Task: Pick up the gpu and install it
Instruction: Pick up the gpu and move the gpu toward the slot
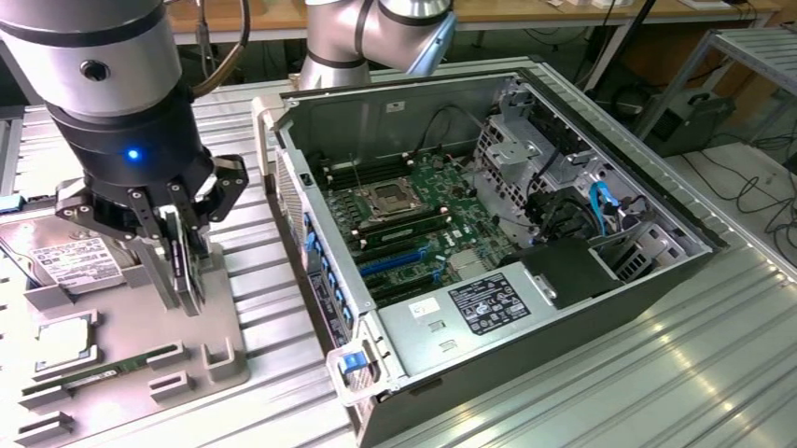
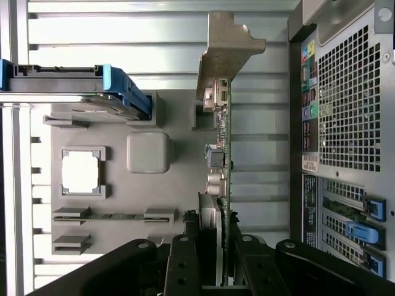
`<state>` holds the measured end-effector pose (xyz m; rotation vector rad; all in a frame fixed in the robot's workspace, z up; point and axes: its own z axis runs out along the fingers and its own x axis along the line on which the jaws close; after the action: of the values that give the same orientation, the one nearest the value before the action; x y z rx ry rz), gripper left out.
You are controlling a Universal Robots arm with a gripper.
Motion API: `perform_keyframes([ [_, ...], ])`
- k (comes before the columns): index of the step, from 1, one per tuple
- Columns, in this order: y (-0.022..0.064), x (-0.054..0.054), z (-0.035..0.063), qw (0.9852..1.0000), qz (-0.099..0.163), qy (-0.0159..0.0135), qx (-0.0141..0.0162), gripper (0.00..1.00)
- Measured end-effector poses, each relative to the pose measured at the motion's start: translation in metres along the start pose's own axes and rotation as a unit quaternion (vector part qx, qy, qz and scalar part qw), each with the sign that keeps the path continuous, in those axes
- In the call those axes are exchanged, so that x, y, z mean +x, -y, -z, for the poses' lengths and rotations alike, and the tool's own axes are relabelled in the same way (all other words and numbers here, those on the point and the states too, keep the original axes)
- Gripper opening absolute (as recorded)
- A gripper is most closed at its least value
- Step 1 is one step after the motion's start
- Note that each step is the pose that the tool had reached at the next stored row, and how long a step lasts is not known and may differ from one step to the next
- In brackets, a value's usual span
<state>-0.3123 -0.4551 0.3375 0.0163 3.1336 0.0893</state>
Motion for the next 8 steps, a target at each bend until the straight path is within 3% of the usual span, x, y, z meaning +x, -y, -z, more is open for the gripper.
perform_keyframes([
  [8, -0.0011, 0.000, 0.0199, 1.0000, 0.000, -0.0012, 0.0000, 0.27],
])
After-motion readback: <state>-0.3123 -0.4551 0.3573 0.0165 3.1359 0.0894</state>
